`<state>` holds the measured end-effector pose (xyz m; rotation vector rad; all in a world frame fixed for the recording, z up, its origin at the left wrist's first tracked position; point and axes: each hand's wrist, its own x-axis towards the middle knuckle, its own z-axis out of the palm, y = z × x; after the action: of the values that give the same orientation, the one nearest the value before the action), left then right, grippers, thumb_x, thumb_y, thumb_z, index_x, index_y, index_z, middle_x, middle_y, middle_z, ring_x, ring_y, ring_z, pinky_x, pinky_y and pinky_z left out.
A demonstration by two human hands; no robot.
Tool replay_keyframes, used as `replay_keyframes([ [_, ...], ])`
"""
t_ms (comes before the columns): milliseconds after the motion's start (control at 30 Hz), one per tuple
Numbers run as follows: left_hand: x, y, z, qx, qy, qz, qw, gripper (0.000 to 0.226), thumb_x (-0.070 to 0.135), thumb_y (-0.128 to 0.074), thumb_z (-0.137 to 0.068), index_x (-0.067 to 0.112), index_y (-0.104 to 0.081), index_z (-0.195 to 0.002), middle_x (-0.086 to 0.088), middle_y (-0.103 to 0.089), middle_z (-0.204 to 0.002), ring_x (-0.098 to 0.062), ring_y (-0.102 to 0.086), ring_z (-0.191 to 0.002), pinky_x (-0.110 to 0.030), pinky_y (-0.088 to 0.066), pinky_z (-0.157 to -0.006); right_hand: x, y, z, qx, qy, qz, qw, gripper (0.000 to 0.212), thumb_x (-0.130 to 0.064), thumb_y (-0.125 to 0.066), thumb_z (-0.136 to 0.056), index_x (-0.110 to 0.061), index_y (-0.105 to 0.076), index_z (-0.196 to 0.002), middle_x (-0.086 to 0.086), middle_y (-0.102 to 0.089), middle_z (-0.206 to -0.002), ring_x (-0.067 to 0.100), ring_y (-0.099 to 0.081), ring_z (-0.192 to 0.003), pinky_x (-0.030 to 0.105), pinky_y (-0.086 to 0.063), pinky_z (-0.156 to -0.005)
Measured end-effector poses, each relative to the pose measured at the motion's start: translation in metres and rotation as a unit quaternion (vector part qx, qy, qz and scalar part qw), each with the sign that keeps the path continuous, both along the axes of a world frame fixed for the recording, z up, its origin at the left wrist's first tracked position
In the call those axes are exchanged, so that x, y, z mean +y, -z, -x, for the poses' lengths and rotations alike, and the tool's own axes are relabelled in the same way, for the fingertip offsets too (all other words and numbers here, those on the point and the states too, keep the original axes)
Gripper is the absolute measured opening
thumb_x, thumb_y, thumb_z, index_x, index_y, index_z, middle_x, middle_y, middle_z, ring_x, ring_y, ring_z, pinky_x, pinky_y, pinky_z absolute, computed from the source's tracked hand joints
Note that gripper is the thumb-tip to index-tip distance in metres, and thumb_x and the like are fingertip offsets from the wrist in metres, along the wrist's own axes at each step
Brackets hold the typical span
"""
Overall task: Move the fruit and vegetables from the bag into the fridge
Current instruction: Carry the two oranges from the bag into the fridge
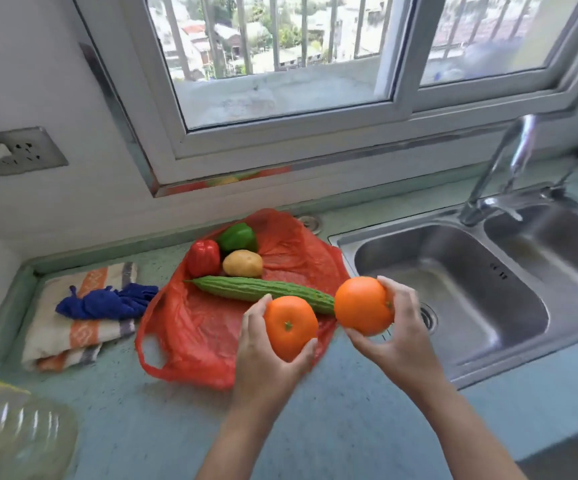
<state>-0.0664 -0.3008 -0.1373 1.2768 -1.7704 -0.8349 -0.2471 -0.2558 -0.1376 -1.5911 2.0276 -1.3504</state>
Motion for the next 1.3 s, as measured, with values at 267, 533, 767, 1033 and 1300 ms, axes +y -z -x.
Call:
replay_keyframes([
  [267, 0.115, -0.021, 0.053, 0.014, 0.130, 0.007, 0.991, 0.083, 0.056, -0.063, -0.053, 0.026, -0.040, -0.126, 0.012, -0.046, -0.116, 0.000, -0.043, -0.105, 0.004, -0.024, -0.086, 0.158, -0.017, 0.034, -0.065, 0.104, 0.007, 0.992, 0.077, -0.018, -0.082, -0.064, -0.034, -0.034, -0.121, -0.006, -0.041, -0.115, 0.009, -0.045, -0.101, -0.002, -0.030, -0.078],
  [533, 0.240, -0.034, 0.122, 0.021, 0.315, -0.033, 0.948, 0.070, 0.041, -0.073, -0.054, 0.035, -0.043, -0.116, 0.016, -0.052, -0.108, 0.015, -0.046, -0.097, 0.002, -0.032, -0.075, 0.337, -0.027, 0.061, -0.079, 0.289, 0.045, 0.953, 0.079, -0.029, -0.082, -0.063, -0.037, -0.035, -0.125, -0.006, -0.038, -0.119, -0.022, -0.038, -0.102, -0.001, -0.035, -0.076],
  [767, 0.335, -0.044, 0.183, 0.031, 0.460, -0.037, 0.887, 0.071, 0.037, -0.080, -0.059, 0.041, -0.042, -0.118, 0.021, -0.052, -0.112, 0.012, -0.048, -0.100, 0.003, -0.033, -0.074, 0.454, -0.033, 0.075, -0.076, 0.415, 0.082, 0.903, 0.082, -0.041, -0.073, -0.059, -0.033, -0.034, -0.130, -0.028, -0.033, -0.121, -0.015, -0.038, -0.110, 0.003, -0.037, -0.083],
  [1033, 0.428, -0.040, 0.264, 0.019, 0.596, -0.073, 0.799, 0.071, 0.035, -0.081, -0.060, 0.038, -0.043, -0.120, 0.023, -0.051, -0.112, 0.014, -0.047, -0.099, 0.001, -0.036, -0.074, 0.567, -0.032, 0.100, -0.065, 0.574, 0.100, 0.810, 0.084, -0.054, -0.067, -0.056, -0.032, -0.034, -0.131, -0.026, -0.038, -0.123, -0.007, -0.043, -0.112, 0.008, -0.038, -0.087],
  [1300, 0.526, -0.033, 0.393, 0.022, 0.679, -0.120, 0.724, 0.065, 0.023, -0.083, -0.062, 0.039, -0.042, -0.111, 0.023, -0.051, -0.105, 0.015, -0.049, -0.092, -0.003, -0.041, -0.071, 0.661, -0.036, 0.178, -0.064, 0.691, 0.099, 0.713, 0.082, -0.053, -0.067, -0.053, -0.026, -0.038, -0.125, -0.003, -0.048, -0.126, 0.011, -0.050, -0.112, 0.032, -0.045, -0.092],
])
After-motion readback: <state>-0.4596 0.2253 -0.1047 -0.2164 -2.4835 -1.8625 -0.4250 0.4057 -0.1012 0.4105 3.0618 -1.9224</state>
